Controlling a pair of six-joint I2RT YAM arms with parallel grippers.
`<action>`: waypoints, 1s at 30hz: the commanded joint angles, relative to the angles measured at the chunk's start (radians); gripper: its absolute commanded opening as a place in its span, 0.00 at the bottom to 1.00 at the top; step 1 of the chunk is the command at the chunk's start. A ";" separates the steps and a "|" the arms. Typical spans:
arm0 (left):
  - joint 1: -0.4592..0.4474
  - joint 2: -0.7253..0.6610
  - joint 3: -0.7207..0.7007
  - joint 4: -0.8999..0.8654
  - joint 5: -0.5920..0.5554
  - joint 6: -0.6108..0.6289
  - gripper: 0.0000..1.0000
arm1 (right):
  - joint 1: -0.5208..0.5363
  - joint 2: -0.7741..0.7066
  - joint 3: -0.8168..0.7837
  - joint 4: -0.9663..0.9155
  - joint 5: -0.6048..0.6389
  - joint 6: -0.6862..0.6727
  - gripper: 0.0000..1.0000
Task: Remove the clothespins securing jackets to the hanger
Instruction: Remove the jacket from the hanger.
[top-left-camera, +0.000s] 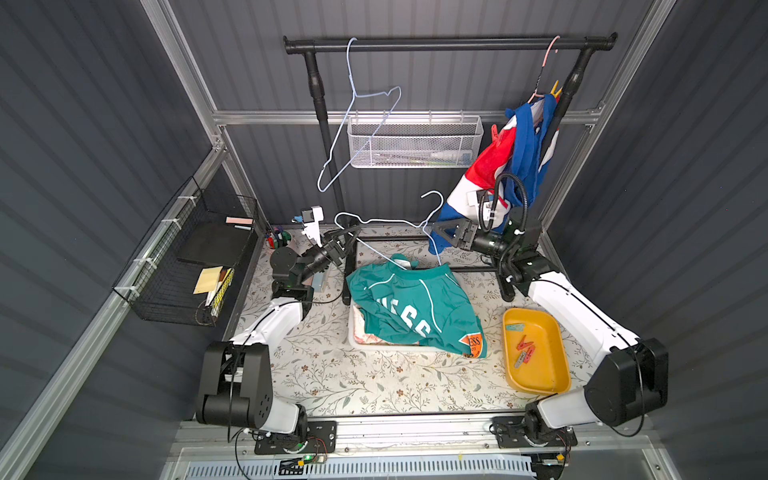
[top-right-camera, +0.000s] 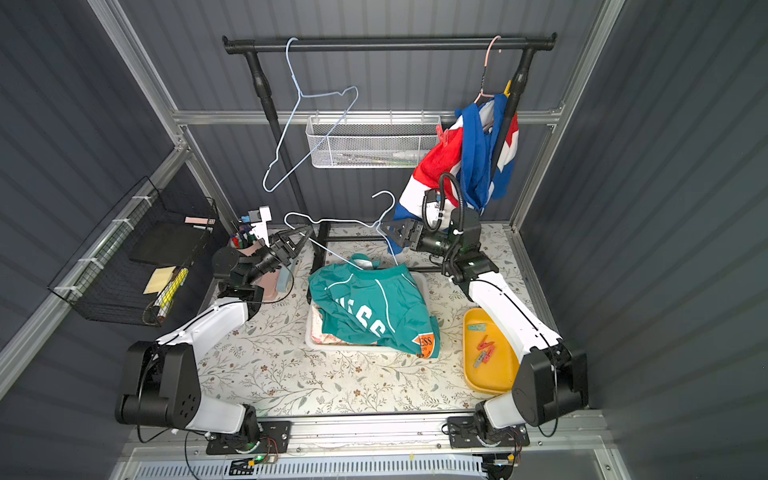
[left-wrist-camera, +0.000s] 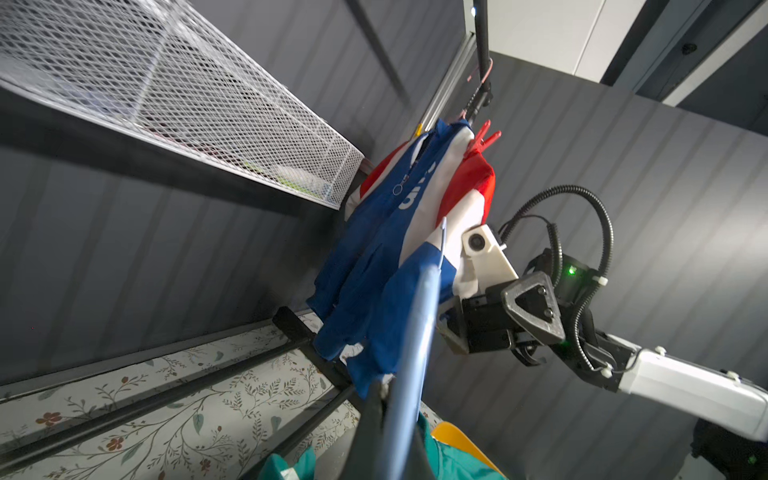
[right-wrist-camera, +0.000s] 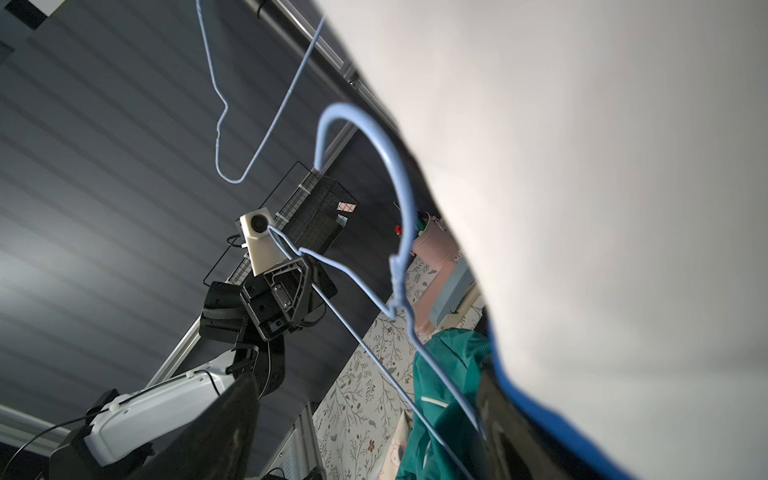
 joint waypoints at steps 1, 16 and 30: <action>0.068 -0.054 0.014 0.046 -0.059 -0.075 0.00 | -0.003 -0.064 -0.002 -0.125 0.080 -0.076 0.88; 0.237 -0.204 0.014 -0.087 -0.030 -0.270 0.00 | -0.019 0.064 -0.038 -0.101 0.001 -0.112 0.99; 0.238 -0.205 -0.004 -0.082 -0.029 -0.311 0.00 | -0.025 0.161 -0.124 0.313 -0.271 0.170 0.79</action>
